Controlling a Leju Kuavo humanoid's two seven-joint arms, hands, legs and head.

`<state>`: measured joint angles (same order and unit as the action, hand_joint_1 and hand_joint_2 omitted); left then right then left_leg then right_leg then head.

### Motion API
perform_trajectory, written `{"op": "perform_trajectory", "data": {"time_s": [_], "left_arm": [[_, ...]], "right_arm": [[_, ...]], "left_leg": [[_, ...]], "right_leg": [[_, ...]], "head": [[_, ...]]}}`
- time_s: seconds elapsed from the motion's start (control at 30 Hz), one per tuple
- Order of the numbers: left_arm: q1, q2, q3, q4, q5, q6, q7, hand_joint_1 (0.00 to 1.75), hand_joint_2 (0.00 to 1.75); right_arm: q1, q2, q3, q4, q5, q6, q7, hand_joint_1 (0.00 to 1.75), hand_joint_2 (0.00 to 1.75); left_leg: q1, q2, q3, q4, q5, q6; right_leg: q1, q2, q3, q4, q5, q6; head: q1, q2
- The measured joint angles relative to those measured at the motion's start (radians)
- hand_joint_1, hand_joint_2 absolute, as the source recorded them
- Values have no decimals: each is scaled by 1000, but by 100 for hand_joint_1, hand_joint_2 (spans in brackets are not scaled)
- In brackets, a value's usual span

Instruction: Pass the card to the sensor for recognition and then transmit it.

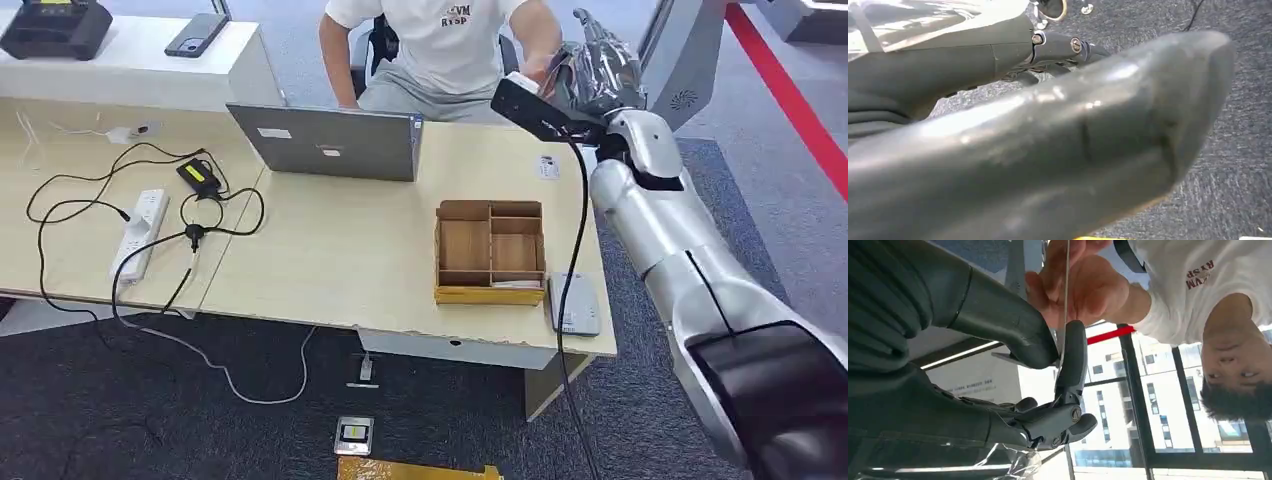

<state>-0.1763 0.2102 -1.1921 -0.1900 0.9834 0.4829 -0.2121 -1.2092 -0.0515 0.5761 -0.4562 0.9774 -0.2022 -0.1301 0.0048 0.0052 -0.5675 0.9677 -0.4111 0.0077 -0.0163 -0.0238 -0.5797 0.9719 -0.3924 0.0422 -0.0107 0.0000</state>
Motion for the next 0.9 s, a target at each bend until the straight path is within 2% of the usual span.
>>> {"op": "perform_trajectory", "data": {"time_s": [0.3,0.33,0.37,0.5,0.63,0.8,0.9], "left_arm": [[0,8,-11,0,10,-1,34,0,0],[0,8,-11,0,13,-1,34,0,0],[0,8,-11,0,14,-1,34,0,0],[0,9,-11,0,18,0,34,0,0],[1,11,-11,0,25,3,34,0,0],[2,10,-11,0,37,23,34,0,0],[2,6,-11,0,52,45,34,0,0]], "right_arm": [[-9,46,33,69,17,21,58,175,175],[-10,50,34,74,18,21,61,30,175],[-10,55,37,81,20,21,63,0,175],[-9,62,47,98,27,13,68,0,175],[-9,63,53,111,34,-33,54,0,175],[-16,60,57,118,19,-118,-1,0,175],[-34,53,55,122,-11,-224,-63,0,175]], "left_leg": [[0,0,0,0,0,0],[0,0,0,0,0,0],[0,0,0,0,0,0],[0,0,0,0,0,0],[0,0,0,0,0,0],[0,0,1,0,0,0],[0,0,1,0,0,0]], "right_leg": [[0,0,0,0,0,0],[0,0,0,0,0,0],[0,0,0,0,0,0],[0,0,0,0,0,0],[0,0,0,0,0,0],[0,0,0,0,0,0],[0,0,0,0,0,0]], "head": [[0,0],[0,0],[0,0],[0,0],[0,0],[0,0],[0,0]]}}
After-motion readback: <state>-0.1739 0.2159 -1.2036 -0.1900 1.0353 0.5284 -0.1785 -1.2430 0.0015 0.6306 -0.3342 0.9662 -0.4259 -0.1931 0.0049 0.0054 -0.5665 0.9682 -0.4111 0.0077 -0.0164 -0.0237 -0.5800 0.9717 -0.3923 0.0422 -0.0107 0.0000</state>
